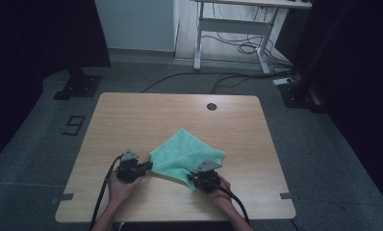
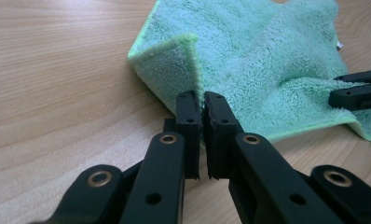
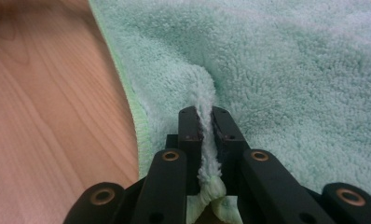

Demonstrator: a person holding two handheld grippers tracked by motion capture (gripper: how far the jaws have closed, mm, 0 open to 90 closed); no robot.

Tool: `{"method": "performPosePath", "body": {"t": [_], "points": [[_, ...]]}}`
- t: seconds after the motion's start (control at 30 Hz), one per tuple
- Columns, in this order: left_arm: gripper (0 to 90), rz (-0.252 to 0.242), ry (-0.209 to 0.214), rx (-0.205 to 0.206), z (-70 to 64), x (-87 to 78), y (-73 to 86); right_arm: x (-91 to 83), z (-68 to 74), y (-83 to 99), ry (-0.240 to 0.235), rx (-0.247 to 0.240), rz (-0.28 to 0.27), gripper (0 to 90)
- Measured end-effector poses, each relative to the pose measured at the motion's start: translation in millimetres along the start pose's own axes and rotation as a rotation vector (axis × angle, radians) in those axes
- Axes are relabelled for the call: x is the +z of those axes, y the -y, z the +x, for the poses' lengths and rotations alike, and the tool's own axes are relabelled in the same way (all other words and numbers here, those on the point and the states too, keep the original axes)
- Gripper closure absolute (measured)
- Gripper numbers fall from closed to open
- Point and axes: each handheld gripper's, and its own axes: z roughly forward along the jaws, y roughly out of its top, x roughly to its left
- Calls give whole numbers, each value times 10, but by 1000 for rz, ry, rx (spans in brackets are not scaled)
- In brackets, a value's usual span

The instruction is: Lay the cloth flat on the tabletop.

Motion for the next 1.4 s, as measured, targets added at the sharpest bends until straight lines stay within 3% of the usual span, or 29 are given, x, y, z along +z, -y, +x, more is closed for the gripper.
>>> {"method": "performPosePath", "body": {"t": [0.33, 0.47, 0.67, 0.8, 0.97, 1.2, 1.4], "points": [[842, 12, 28, 1, -101, -76, 128, -172, -21, 67, -79, 2, -6, 842], [830, 10, 46, -2, -162, -88, 160, -247, -64, 113, -77, 14, -5, 841], [743, -6, 16, 2, -192, -116, 148, -291, -112, 134, -74, 19, -5, 837], [686, -46, -28, 19, -208, -214, 84, -299, -126, 147, -71, 17, 2, 822], [675, -81, -41, 41, -229, -291, -19, -341, -156, 159, -66, 23, 2, 771], [660, -84, -24, 67, -270, -192, -216, -443, -205, 159, -46, 30, -26, 640], [644, -51, -4, 101, -268, -35, -429, -546, -289, 143, 17, 68, -63, 511]]}}
